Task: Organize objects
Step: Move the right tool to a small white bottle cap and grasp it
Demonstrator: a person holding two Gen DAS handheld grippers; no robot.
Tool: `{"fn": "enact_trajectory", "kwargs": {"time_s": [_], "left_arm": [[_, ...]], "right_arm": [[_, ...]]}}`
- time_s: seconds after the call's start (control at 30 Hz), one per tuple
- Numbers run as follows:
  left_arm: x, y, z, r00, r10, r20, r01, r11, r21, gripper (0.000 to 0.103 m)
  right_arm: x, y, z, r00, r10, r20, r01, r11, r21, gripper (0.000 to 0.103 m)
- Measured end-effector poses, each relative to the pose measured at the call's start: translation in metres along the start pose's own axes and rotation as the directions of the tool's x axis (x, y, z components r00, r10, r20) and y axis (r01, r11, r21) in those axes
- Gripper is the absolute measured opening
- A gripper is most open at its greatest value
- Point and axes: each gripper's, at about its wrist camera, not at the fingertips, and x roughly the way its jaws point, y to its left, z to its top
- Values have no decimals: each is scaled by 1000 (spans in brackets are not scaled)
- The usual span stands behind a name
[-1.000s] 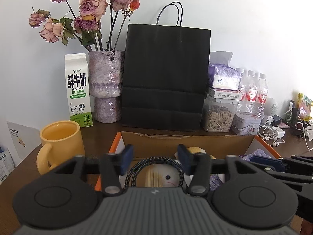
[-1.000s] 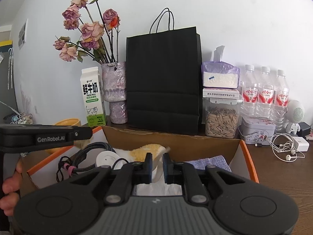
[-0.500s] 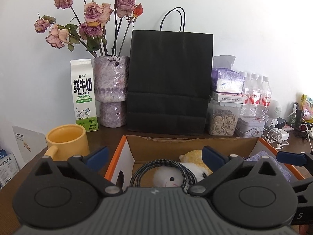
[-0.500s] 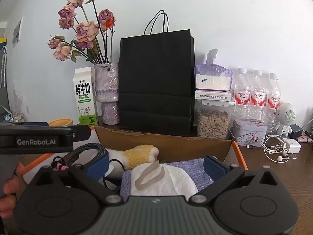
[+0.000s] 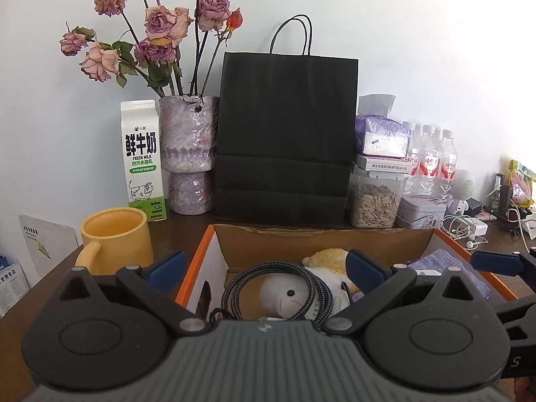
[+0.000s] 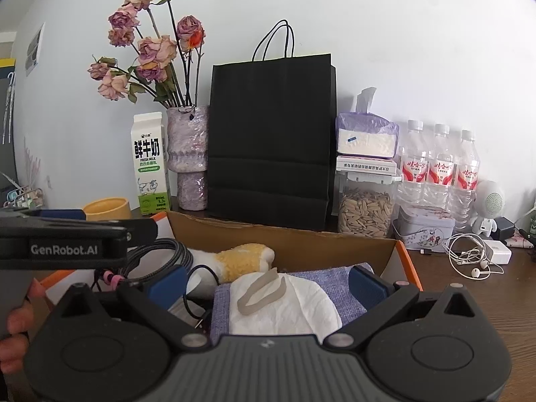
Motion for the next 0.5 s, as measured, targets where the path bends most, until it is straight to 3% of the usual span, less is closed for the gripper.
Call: {"fn": "enact_trajectory", "kwargs": {"time_s": [0.5], "left_arm": [[-41, 7, -3, 1000, -2, -6, 2, 1000, -9, 103]], "right_arm": [[-42, 7, -14, 1000, -14, 20, 15, 1000, -25, 103]]}}
